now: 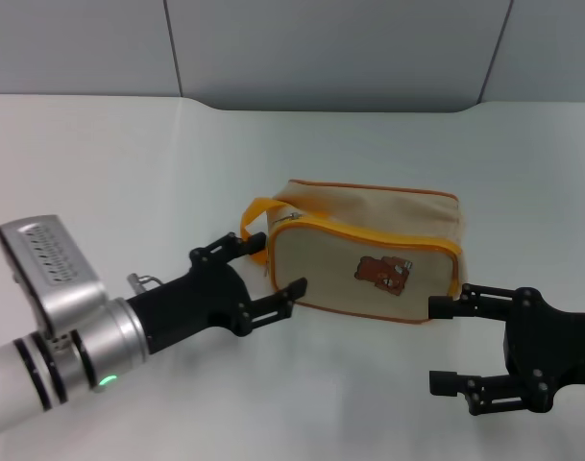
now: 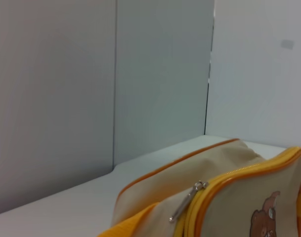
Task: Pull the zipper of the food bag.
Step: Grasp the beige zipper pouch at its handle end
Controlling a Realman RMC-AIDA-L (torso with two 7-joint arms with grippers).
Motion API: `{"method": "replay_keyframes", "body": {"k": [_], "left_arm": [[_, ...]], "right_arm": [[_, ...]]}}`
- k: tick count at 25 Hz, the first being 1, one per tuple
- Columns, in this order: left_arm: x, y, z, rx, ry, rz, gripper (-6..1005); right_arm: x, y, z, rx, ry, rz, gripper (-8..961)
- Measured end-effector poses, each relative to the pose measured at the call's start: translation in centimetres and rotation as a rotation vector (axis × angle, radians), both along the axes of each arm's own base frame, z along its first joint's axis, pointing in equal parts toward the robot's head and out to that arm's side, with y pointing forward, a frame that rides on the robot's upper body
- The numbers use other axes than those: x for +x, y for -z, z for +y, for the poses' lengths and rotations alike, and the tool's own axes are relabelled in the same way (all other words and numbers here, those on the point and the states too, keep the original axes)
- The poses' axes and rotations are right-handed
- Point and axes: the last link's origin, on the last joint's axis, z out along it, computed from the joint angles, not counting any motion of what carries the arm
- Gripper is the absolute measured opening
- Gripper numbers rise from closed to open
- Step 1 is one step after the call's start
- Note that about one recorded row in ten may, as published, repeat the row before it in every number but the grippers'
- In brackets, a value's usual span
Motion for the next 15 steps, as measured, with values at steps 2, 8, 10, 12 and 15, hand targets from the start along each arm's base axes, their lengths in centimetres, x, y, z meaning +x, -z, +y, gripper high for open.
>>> {"method": "replay_keyframes", "body": {"k": [2, 8, 10, 12, 15], "left_arm": [[0.3, 0.4, 0.1, -0.001, -0.002, 0.003, 802], [0.9, 1.1, 0.7, 0.011, -0.056, -0.015, 799], [0.9, 1.4, 1.0, 0.01, -0.077, -0.006, 740], [0.9, 1.6, 1.1, 0.008, -0.087, 0.004, 681], [1.0, 1.6, 1.3, 0.013, -0.102, 0.001, 593]], "right_arm": [[0.0, 0.0, 0.0, 0.0, 0.0, 0.0, 807], [0.1, 0.1, 0.1, 0.015, -0.008, -0.004, 803], [0.1, 0.1, 0.1, 0.022, -0.008, -0.004, 801], [0.1, 0.1, 0.1, 0.025, -0.009, -0.004, 800], [0.1, 0.1, 0.1, 0.025, -0.009, -0.004, 798]]}}
